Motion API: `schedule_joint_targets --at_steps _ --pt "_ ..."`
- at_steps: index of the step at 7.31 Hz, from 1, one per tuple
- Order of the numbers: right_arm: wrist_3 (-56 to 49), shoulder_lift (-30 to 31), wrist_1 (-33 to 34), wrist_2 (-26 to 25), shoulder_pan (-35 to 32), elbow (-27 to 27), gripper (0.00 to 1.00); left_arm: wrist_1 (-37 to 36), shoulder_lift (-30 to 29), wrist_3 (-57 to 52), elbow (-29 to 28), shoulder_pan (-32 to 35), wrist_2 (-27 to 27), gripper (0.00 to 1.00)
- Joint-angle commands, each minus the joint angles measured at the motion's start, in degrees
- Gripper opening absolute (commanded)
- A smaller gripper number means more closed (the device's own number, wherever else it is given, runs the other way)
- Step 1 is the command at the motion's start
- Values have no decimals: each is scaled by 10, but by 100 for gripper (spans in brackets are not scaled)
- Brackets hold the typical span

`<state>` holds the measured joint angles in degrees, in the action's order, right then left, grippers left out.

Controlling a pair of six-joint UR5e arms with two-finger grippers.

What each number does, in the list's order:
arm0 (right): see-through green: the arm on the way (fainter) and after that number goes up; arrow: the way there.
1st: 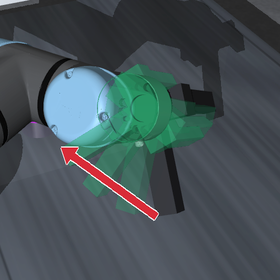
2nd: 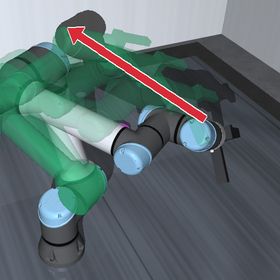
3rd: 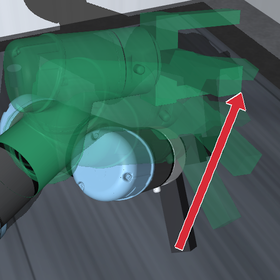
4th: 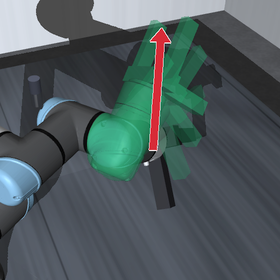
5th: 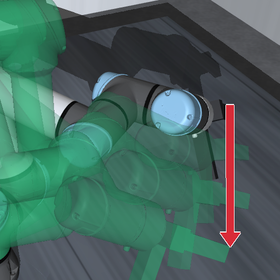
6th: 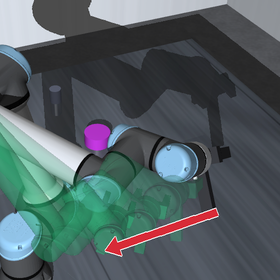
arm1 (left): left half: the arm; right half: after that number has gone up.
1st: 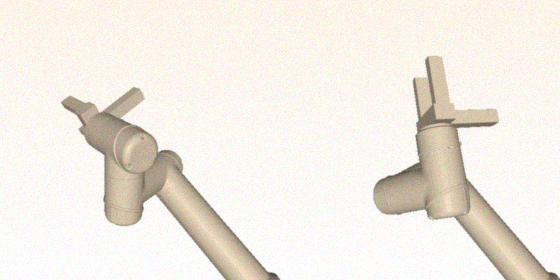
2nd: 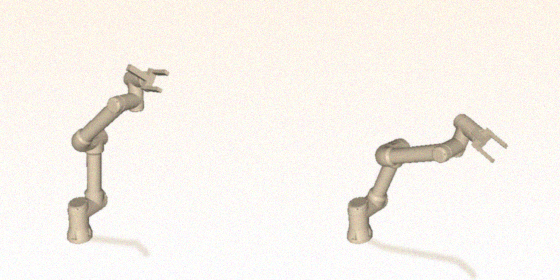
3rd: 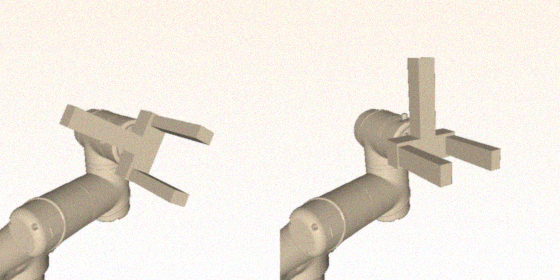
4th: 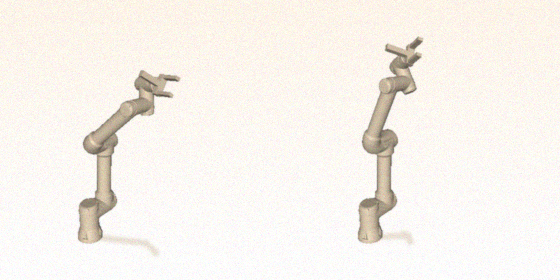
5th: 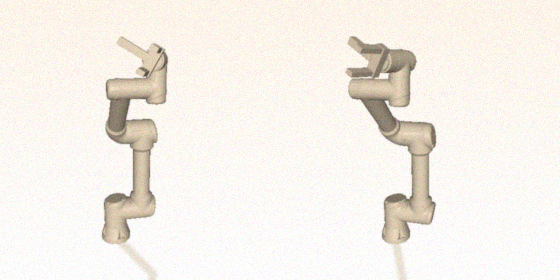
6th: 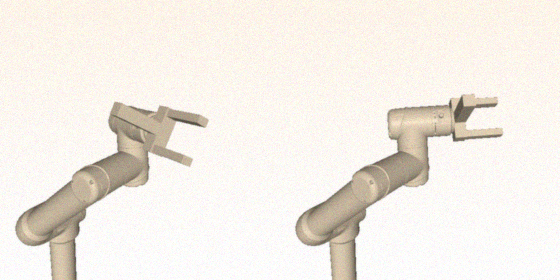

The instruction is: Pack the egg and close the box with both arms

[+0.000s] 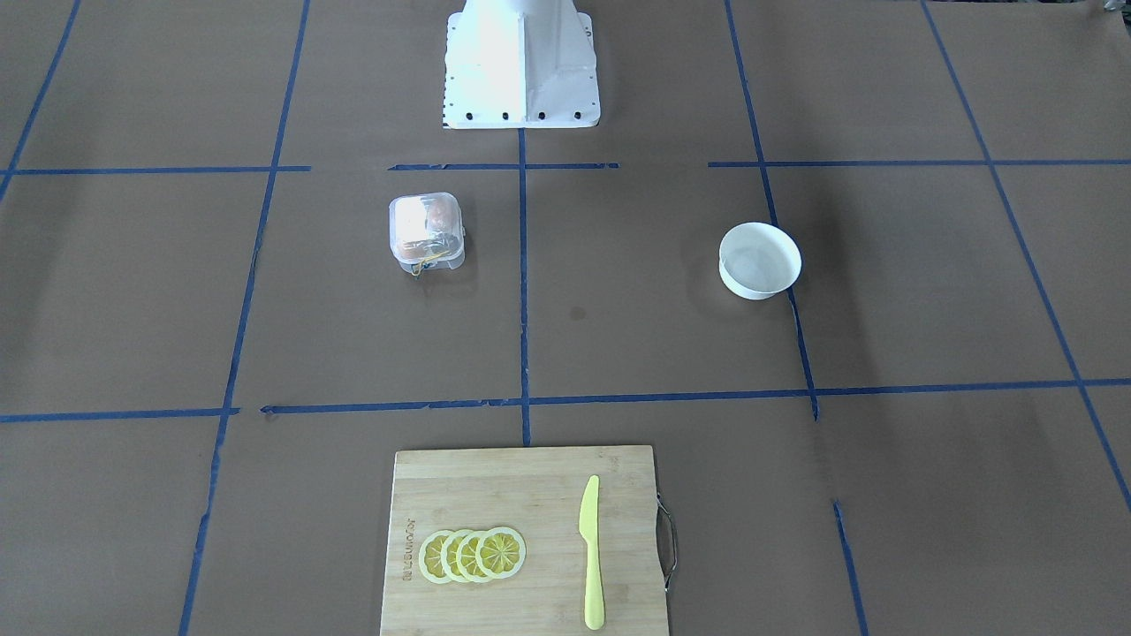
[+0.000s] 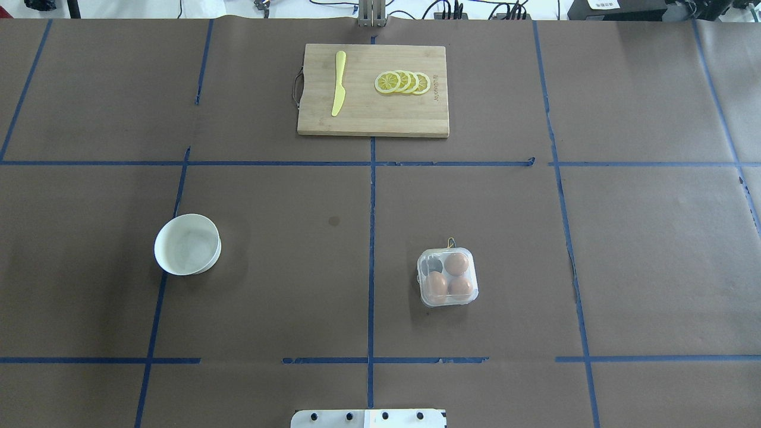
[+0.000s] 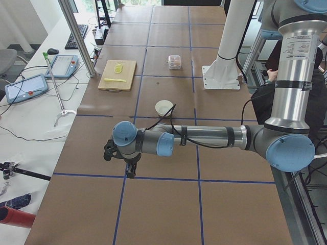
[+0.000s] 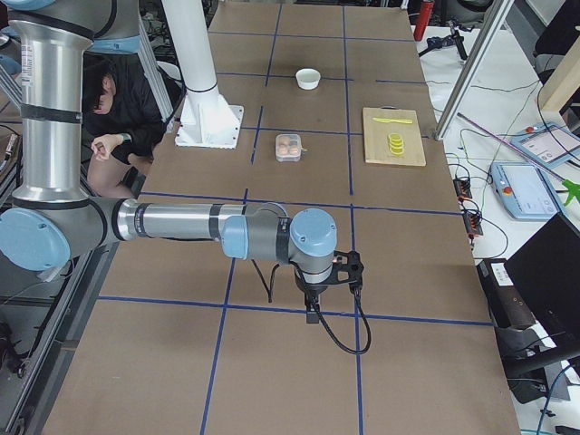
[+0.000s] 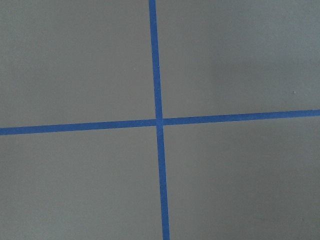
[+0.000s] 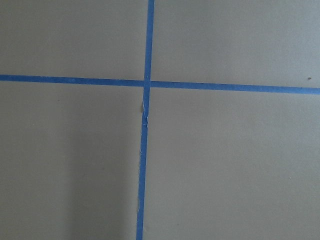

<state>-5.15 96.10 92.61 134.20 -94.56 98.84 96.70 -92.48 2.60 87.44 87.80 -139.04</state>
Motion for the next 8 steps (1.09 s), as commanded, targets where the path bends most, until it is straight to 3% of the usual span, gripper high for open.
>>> schedule_joint_targets --at_steps 1,5,8 --pt "-4 5 -1 6 0 3 100 2 -1 0 0 0 0 100" --pt "-4 7 -1 7 -1 2 100 69 -1 71 -3 0 3 100" --pt "-4 6 -1 6 -1 1 100 73 -1 71 -2 0 4 100"
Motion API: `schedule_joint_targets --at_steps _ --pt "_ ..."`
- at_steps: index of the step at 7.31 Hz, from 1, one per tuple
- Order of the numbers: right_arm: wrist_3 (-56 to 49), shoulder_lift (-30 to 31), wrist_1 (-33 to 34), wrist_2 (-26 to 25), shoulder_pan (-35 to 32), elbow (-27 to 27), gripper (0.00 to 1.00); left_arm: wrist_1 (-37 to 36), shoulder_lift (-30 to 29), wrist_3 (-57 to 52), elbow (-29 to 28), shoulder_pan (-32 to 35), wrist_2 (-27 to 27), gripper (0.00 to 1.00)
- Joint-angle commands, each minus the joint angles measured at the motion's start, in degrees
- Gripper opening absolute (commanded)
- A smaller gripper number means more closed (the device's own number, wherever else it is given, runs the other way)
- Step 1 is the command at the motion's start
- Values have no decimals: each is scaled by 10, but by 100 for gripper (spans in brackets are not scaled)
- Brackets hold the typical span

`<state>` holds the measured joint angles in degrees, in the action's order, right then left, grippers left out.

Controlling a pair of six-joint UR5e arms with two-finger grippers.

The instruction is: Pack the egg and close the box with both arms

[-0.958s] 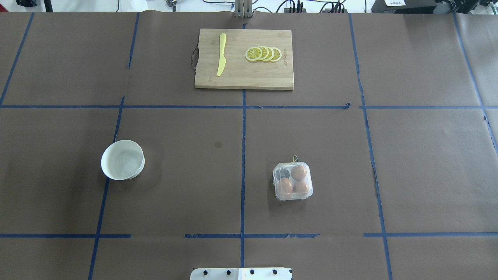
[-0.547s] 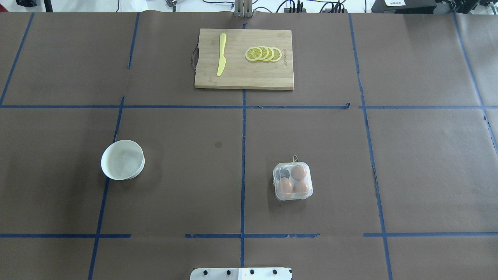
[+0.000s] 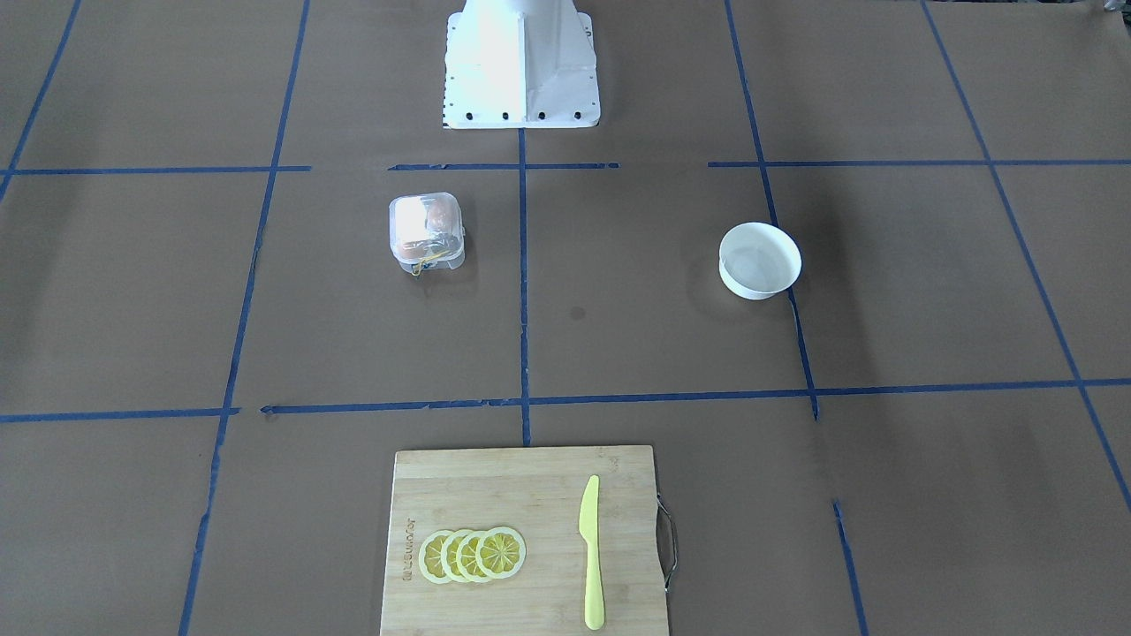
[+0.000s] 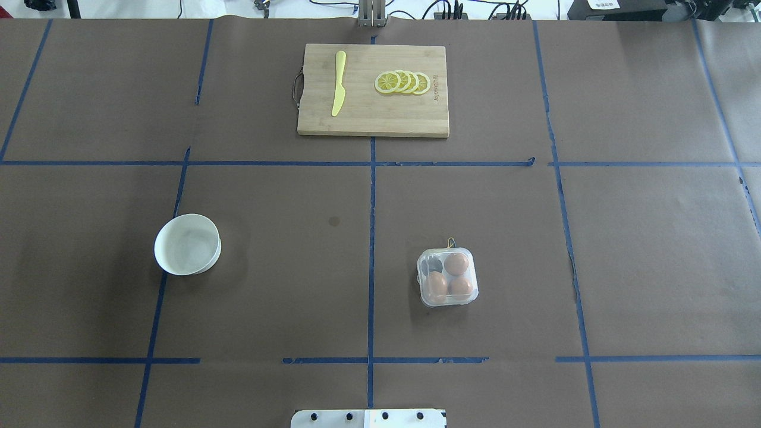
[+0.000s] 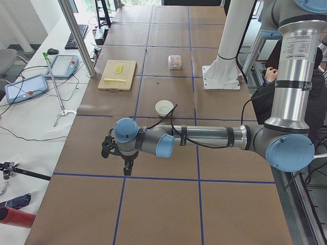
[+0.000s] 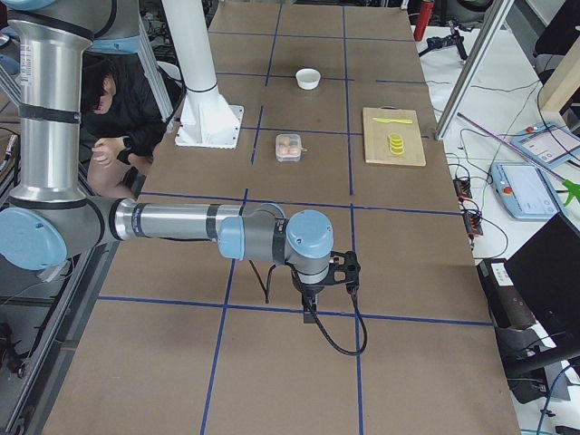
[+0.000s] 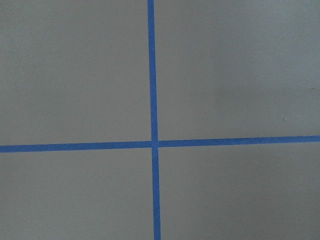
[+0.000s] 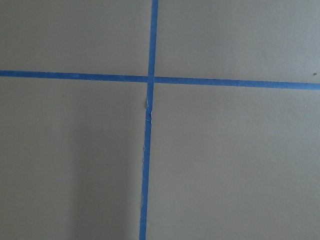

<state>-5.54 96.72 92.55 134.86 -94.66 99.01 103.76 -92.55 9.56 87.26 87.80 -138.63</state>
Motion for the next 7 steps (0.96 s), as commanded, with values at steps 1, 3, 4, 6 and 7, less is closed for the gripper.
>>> schedule_joint_targets --at_steps 1,3,4,6,7 --pt "0 0 0 0 0 0 100 2 -1 2 0 0 0 100" --pt "0 -8 8 -3 0 3 100 1 -6 4 -2 -1 1 100" --pt "0 -9 20 -4 0 3 100 1 -6 4 -2 -1 1 100" --pt "-1 -18 70 -6 8 7 100 0 -4 5 -2 -1 1 100" --pt "-1 -18 77 -8 18 6 100 1 -4 5 -1 -1 1 100"
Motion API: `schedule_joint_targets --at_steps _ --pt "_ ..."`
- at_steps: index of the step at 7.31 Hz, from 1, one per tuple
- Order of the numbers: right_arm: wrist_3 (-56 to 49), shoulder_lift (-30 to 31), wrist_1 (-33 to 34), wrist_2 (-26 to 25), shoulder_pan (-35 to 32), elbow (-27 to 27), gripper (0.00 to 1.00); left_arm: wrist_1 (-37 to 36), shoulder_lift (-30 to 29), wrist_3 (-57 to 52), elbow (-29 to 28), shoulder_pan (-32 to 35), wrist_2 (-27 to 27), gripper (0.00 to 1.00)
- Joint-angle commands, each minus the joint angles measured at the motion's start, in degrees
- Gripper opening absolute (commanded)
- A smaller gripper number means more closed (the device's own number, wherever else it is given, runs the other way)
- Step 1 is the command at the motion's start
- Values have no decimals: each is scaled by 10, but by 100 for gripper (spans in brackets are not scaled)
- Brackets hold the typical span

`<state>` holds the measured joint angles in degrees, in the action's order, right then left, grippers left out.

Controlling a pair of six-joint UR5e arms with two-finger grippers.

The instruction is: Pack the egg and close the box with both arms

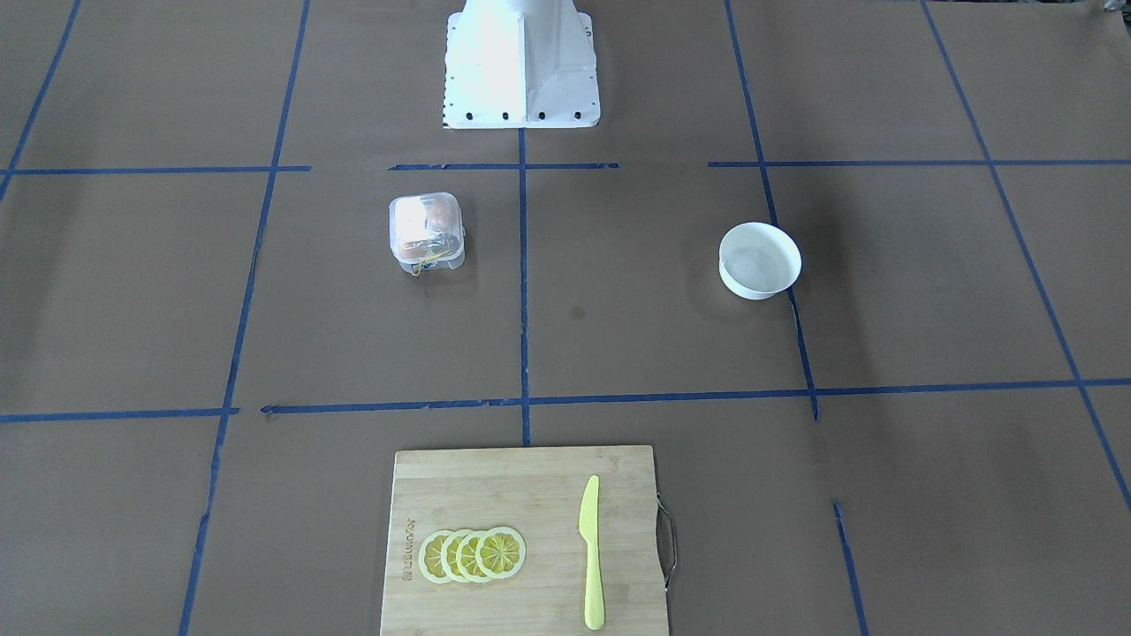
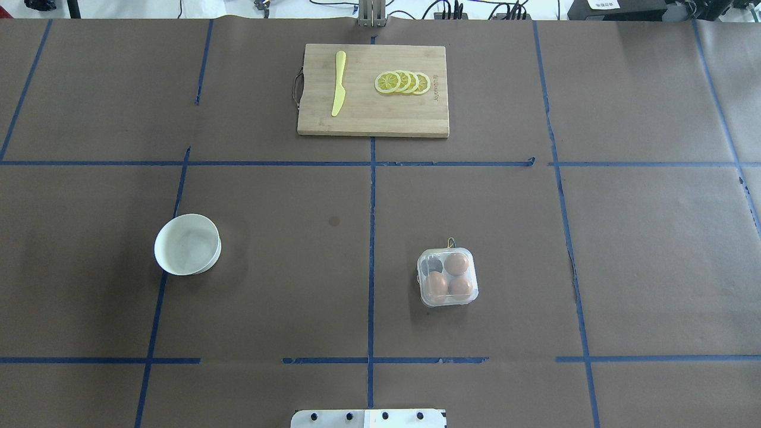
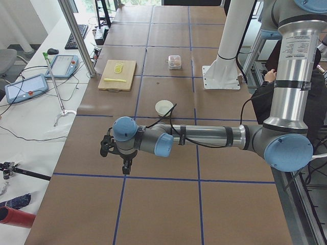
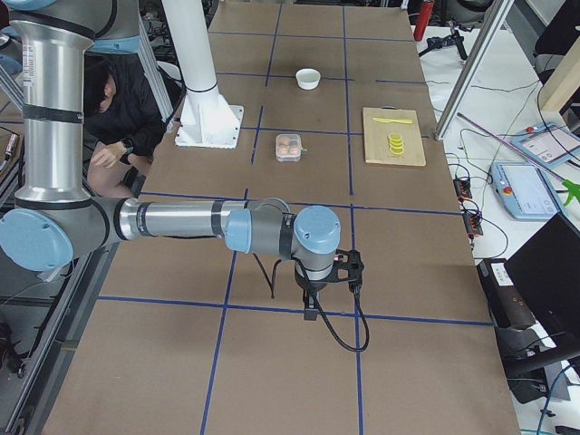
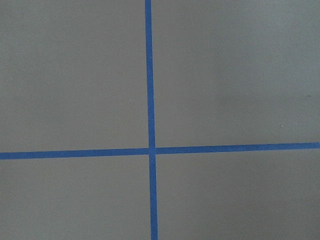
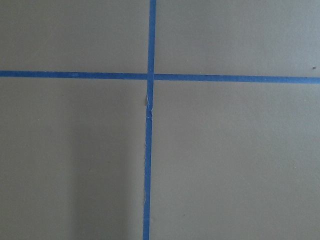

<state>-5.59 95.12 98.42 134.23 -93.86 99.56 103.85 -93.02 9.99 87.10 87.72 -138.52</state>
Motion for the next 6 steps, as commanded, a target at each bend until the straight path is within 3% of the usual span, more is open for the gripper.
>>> schedule_joint_targets --at_steps 1,6 --pt "0 -2 19 -3 12 -2 100 0 2 0 0 0 0 100" --pt "1 -15 11 -14 22 -36 100 -1 1 0 -1 0 0 100"
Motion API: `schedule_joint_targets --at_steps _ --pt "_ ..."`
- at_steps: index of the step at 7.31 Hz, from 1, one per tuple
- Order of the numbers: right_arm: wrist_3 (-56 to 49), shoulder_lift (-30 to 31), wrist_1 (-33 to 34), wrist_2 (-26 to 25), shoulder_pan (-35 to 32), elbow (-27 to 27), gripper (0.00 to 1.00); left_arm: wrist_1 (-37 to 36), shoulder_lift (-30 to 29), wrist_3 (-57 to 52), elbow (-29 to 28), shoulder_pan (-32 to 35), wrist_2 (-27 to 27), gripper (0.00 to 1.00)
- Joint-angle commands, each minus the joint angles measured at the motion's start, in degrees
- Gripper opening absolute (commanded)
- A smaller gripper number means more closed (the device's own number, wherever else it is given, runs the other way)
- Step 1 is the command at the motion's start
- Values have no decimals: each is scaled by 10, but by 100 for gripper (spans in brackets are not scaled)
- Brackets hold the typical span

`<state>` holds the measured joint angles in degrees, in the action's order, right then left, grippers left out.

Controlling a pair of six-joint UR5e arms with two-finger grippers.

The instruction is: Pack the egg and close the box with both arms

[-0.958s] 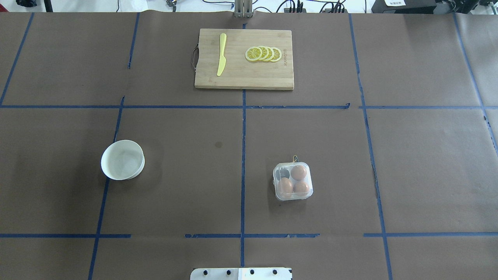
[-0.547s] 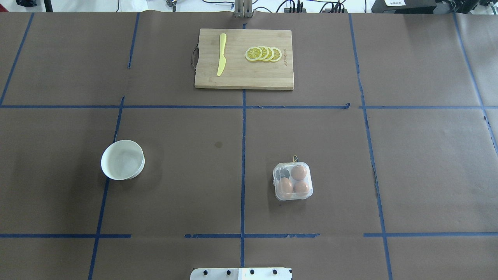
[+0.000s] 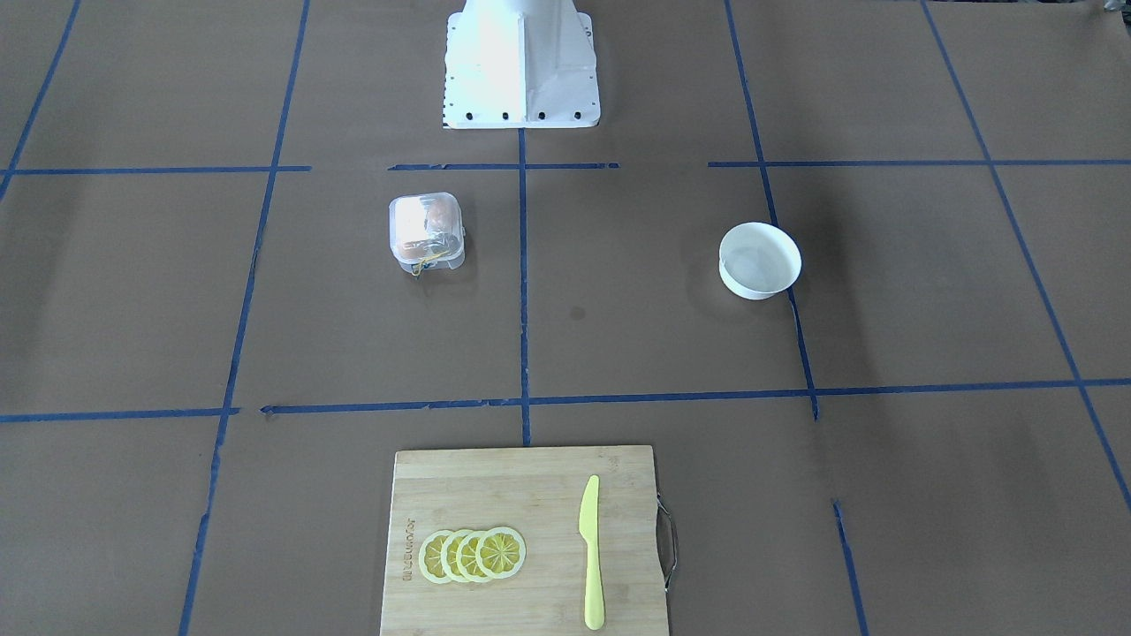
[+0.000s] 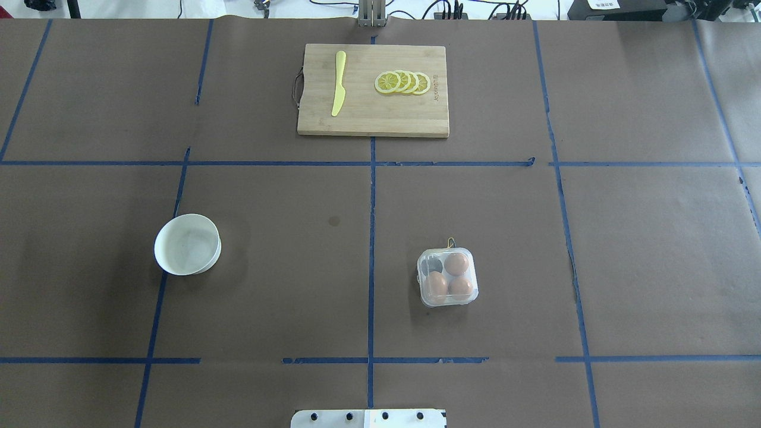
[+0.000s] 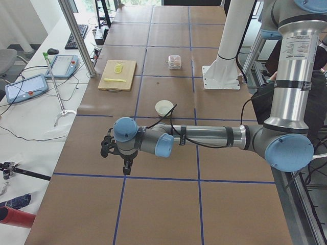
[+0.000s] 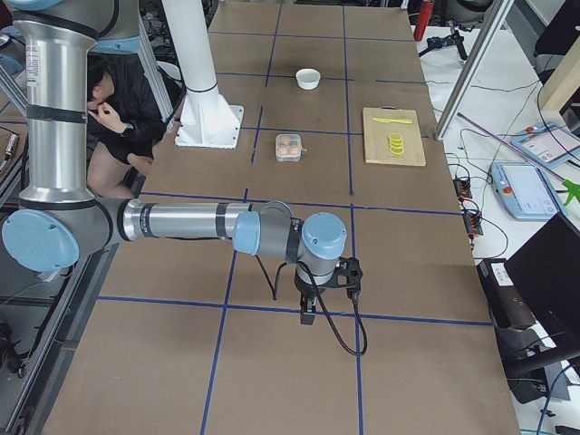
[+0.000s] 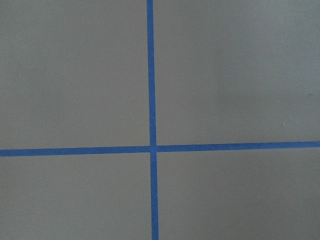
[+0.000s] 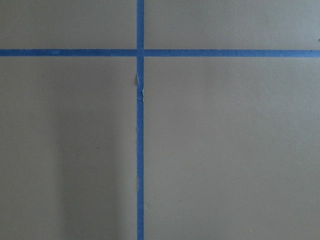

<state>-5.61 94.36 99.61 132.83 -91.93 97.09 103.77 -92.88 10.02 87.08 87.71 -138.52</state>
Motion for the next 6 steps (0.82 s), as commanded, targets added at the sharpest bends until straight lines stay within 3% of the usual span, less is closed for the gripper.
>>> schedule_joint_targets --at_steps 1,6 --pt "2 -8 -2 0 4 -14 100 -1 0 1 -2 0 0 100" --pt "4 -7 -27 2 4 -16 100 0 0 -1 -3 0 0 100"
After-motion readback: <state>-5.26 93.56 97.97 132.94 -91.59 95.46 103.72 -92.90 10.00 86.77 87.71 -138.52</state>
